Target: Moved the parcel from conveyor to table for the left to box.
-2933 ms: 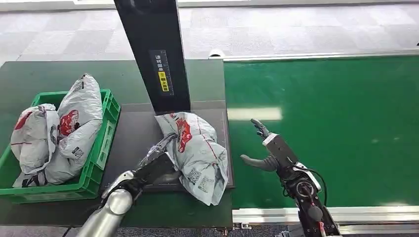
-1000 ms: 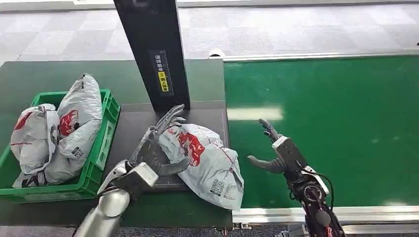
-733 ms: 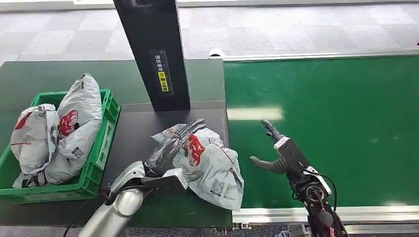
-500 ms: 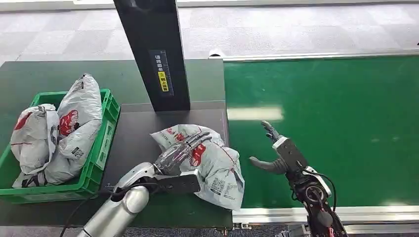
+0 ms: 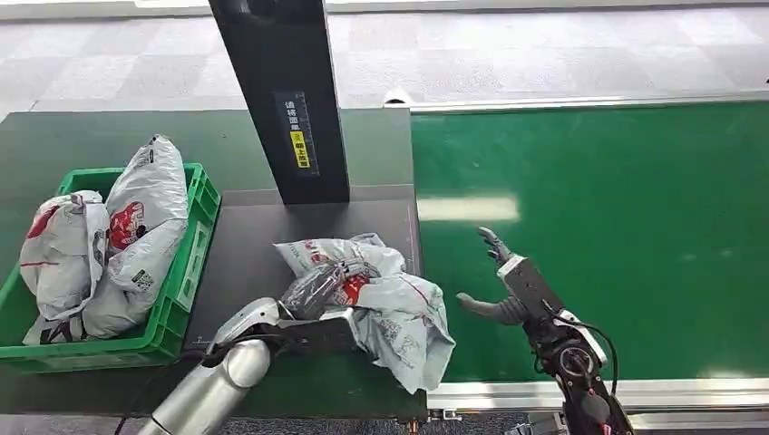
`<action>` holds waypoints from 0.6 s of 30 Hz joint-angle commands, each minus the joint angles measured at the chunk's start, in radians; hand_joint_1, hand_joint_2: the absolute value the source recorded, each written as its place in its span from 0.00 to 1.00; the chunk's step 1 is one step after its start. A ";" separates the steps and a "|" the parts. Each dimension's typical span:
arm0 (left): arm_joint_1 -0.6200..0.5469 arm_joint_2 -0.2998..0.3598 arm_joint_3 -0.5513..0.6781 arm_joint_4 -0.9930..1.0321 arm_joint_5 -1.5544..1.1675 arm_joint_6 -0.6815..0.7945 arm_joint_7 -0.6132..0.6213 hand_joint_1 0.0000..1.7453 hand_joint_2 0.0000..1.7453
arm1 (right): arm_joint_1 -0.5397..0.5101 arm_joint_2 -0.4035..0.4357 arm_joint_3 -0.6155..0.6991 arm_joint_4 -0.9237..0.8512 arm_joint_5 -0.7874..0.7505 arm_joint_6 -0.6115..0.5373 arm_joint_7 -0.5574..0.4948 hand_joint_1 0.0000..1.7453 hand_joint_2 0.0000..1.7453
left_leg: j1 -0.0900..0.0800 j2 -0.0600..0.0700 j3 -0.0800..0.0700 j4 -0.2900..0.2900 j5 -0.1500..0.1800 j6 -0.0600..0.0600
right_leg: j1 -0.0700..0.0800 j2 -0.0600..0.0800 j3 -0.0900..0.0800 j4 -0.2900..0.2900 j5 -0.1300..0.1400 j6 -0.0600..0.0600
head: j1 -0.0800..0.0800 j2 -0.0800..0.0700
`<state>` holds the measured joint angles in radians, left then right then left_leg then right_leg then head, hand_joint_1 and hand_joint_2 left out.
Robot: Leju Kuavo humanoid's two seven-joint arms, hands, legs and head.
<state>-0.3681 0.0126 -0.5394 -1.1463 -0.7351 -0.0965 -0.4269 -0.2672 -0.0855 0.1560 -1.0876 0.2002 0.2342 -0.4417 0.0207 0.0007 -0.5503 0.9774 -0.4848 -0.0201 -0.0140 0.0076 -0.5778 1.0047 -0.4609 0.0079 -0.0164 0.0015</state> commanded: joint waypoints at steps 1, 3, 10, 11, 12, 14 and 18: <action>0.004 0.012 0.021 -0.019 0.014 0.006 -0.013 1.00 1.00 | -0.007 0.007 -0.020 -0.003 -0.002 0.004 0.007 0.00 1.00 | -0.001 0.000 0.001 -0.001 0.000 0.002 | 0.000 0.000 0.000 0.000 0.000 -0.001 | 0.000 0.000; 0.002 0.012 0.022 -0.019 0.014 0.006 -0.013 1.00 1.00 | -0.007 0.005 -0.021 -0.002 -0.002 0.005 0.007 0.00 1.00 | -0.001 0.000 0.000 0.000 0.000 0.001 | 0.000 0.000 0.000 0.000 0.000 -0.001 | 0.000 0.000; 0.043 -0.004 0.079 -0.111 0.100 0.151 -0.125 1.00 1.00 | 0.014 -0.005 -0.029 -0.025 -0.012 -0.003 0.001 0.00 1.00 | 0.000 0.000 0.000 0.000 0.000 0.001 | 0.000 -0.001 0.000 0.000 0.000 0.000 | 0.000 0.000; 0.056 -0.010 0.099 -0.138 0.139 0.169 -0.153 1.00 1.00 | 0.017 -0.006 -0.031 -0.028 -0.014 -0.005 0.000 0.00 1.00 | -0.001 0.000 0.000 0.000 0.000 0.002 | 0.000 -0.001 0.000 0.000 0.000 -0.001 | 0.000 0.000; 0.069 -0.010 0.114 -0.170 0.168 0.192 -0.175 1.00 1.00 | 0.020 -0.008 -0.033 -0.032 -0.017 -0.006 -0.003 0.00 1.00 | 0.000 0.000 -0.001 0.000 0.000 0.001 | 0.000 -0.001 -0.001 0.000 0.000 0.000 | 0.000 0.000; 0.099 -0.009 0.147 -0.253 0.215 0.258 -0.232 1.00 1.00 | 0.021 -0.011 -0.030 -0.029 -0.020 -0.005 -0.006 0.00 1.00 | 0.000 0.000 -0.001 0.000 0.000 0.001 | 0.000 -0.001 -0.001 0.000 0.000 -0.001 | 0.000 0.000; 0.121 0.003 0.175 -0.441 0.305 0.379 -0.271 1.00 1.00 | -0.009 -0.011 -0.019 0.007 -0.026 -0.013 -0.011 0.00 1.00 | 0.000 0.001 -0.002 0.001 -0.001 0.002 | 0.000 0.000 -0.002 0.001 0.000 -0.001 | 0.000 0.000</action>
<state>-0.2902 0.0099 -0.4474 -1.3143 -0.5294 0.1512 -0.6444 -0.2404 -0.0904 0.1400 -1.1135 0.1816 0.2308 -0.4479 0.0207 0.0014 -0.5515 0.9773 -0.4850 -0.0202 -0.0140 0.0077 -0.5793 1.0047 -0.4610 0.0079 -0.0168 0.0015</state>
